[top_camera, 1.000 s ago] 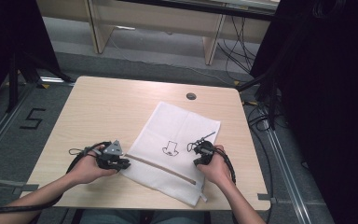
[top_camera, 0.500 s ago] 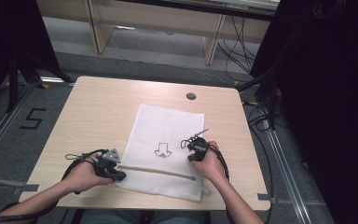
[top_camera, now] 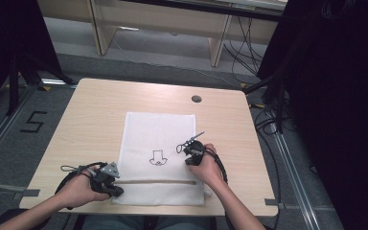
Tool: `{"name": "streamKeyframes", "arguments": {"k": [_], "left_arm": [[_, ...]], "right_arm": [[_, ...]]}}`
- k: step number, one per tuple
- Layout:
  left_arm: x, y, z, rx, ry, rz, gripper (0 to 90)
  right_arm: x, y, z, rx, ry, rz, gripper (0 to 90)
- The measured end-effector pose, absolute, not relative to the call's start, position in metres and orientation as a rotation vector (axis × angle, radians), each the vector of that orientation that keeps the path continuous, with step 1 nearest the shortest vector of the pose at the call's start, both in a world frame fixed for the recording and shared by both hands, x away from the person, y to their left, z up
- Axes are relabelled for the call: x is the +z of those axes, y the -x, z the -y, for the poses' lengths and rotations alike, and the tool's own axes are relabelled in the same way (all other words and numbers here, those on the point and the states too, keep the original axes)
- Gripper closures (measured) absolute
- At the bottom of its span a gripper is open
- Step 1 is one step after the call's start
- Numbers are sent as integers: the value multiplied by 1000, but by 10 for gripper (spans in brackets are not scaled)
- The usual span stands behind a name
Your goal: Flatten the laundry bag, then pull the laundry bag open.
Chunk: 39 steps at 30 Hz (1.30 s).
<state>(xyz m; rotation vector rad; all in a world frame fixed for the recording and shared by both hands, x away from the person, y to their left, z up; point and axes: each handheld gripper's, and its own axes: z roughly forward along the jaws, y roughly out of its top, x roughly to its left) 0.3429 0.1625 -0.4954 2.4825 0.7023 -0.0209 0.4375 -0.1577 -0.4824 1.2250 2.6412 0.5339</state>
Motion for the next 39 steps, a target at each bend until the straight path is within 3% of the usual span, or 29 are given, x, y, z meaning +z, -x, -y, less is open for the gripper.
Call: {"name": "streamKeyframes", "arguments": {"k": [7, 10, 19, 25, 29, 39], "left_arm": [[-496, -336, -171, -13, -2486, -700, 868], [-496, -336, -170, -18, -2483, -691, 860], [-491, -340, -169, -31, -2413, -647, 647], [-488, -347, -162, 60, -2266, -587, 442], [-489, -354, -162, 124, -2225, -599, 355], [-492, -359, -162, 53, -2172, -640, 429]], "right_arm": [[-484, -430, 157, 585, -1212, -2658, 890], [-484, -430, 157, 596, -1218, -2652, 836], [-453, -402, 192, 855, -1300, -2489, 626], [-455, -376, 226, 848, -1258, -2425, 656], [-456, -370, 238, 873, -1225, -2384, 724], [-458, -366, 228, 878, -1183, -2448, 766]]}}
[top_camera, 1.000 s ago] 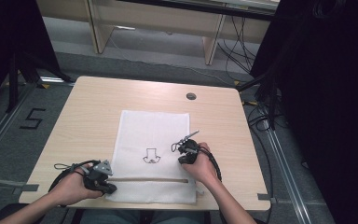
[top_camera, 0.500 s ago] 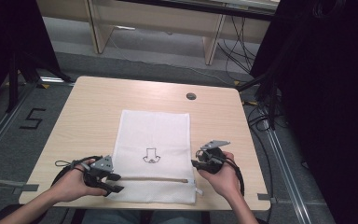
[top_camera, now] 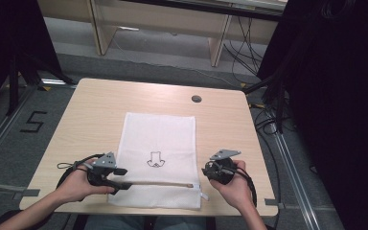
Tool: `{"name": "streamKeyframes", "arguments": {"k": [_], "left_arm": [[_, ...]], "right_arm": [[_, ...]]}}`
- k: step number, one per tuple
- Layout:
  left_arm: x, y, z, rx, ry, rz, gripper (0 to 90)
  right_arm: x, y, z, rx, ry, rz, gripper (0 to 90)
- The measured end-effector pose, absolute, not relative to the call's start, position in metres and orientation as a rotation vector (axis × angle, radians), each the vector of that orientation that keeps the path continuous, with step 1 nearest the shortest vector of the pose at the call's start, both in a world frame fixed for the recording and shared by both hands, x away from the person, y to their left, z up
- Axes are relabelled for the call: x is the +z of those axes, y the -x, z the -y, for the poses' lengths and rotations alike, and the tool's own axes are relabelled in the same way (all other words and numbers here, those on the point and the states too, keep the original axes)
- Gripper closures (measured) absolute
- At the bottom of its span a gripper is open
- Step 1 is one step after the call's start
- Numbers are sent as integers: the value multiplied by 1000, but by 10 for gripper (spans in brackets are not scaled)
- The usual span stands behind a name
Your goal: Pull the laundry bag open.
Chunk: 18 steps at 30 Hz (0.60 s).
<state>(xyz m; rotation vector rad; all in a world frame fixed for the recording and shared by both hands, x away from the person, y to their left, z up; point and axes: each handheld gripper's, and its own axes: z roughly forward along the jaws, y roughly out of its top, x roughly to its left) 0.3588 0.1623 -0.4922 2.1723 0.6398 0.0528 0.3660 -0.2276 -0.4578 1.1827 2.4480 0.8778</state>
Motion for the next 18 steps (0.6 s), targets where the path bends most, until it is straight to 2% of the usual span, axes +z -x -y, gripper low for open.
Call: {"name": "streamKeyframes", "arguments": {"k": [5, 9, 12, 15, 18], "left_arm": [[-490, -361, -154, 65, -2213, -555, 462], [-485, -363, -147, 50, -2184, -551, 458], [-482, -364, -140, 52, -2187, -530, 452], [-478, -362, -129, 42, -2183, -514, 450], [-475, -361, -117, 65, -2198, -489, 447]], "right_arm": [[-458, -366, 223, 904, -1068, -2541, 801], [-456, -369, 223, 857, -979, -2624, 807], [-456, -368, 217, 822, -938, -2649, 848], [-454, -367, 211, 809, -964, -2681, 900], [-456, -366, 209, 757, -1019, -2713, 900]]}}
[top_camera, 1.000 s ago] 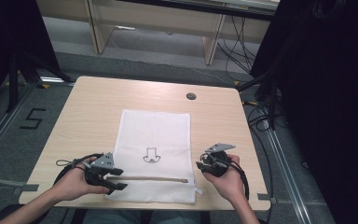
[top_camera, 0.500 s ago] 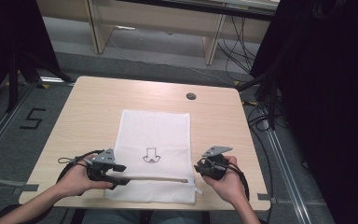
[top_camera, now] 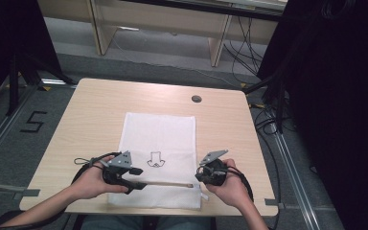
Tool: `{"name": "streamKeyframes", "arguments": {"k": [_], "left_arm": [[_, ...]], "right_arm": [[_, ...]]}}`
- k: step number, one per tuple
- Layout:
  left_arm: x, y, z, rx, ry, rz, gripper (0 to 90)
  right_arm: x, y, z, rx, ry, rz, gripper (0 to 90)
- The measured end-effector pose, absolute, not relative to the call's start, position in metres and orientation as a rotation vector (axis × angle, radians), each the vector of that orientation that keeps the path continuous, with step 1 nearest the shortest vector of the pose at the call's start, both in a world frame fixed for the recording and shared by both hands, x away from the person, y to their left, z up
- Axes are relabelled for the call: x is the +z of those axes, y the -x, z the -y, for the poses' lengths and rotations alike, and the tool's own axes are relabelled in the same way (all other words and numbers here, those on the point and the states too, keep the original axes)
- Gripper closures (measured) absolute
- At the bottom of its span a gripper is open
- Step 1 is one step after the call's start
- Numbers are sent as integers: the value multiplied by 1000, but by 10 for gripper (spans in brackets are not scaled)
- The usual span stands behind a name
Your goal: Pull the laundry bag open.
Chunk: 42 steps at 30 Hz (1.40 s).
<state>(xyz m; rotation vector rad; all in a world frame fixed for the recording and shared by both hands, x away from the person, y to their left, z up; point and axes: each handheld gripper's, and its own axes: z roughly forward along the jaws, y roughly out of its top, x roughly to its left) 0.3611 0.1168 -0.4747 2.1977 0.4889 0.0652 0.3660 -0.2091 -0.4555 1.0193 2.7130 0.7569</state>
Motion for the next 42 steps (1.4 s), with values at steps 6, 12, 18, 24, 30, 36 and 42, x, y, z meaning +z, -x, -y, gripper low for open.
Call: {"name": "streamKeyframes", "arguments": {"k": [6, 12, 18, 24, 30, 36, 42], "left_arm": [[-472, -361, -94, 84, -2184, -441, 443], [-473, -364, -71, 80, -2189, -375, 473], [-475, -365, -48, 54, -2210, -313, 545], [-481, -369, -26, 43, -2237, -274, 602], [-485, -372, -6, 24, -2267, -251, 655], [-488, -371, 9, 28, -2294, -216, 687], [-493, -373, 19, 20, -2315, -207, 698]], "right_arm": [[-461, -361, 211, 744, -989, -2769, 900], [-465, -361, 209, 735, -966, -2808, 900], [-471, -363, 205, 689, -998, -2825, 900], [-474, -365, 203, 665, -1023, -2822, 900], [-478, -364, 202, 663, -1101, -2830, 900], [-480, -365, 201, 652, -1098, -2823, 900], [-481, -366, 201, 644, -1111, -2820, 900]]}}
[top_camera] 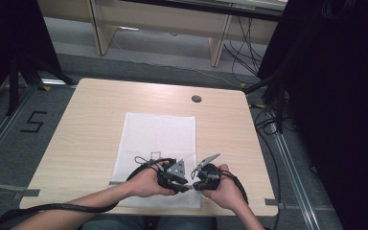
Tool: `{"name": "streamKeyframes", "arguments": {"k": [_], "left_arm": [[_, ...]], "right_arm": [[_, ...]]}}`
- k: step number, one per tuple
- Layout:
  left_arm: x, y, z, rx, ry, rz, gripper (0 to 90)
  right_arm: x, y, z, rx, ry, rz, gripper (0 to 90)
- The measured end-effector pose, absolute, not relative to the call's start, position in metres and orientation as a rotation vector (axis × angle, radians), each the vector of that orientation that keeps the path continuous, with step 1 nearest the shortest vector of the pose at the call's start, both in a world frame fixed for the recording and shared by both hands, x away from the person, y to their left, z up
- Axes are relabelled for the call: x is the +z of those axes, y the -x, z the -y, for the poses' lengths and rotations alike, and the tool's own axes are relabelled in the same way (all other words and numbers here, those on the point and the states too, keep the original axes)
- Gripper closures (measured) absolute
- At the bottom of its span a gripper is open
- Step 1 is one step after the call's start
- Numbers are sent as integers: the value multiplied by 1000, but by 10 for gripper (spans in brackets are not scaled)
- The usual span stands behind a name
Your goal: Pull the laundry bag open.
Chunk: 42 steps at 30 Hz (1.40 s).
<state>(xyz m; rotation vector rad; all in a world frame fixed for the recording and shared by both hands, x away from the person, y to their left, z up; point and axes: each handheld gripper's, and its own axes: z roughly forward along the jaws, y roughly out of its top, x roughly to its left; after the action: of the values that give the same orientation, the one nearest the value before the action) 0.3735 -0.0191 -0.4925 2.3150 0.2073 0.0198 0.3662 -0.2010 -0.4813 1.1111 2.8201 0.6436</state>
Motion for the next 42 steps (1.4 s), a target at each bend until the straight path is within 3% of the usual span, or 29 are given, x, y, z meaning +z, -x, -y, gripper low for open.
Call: {"name": "streamKeyframes", "arguments": {"k": [26, 42], "left_arm": [[-503, -379, 32, -16, -2337, -278, 774], [-502, -382, 37, 7, -2363, -241, 763]], "right_arm": [[-474, -368, 210, 673, -1228, -2761, 896], [-479, -369, 210, 665, -1265, -2771, 900]]}}
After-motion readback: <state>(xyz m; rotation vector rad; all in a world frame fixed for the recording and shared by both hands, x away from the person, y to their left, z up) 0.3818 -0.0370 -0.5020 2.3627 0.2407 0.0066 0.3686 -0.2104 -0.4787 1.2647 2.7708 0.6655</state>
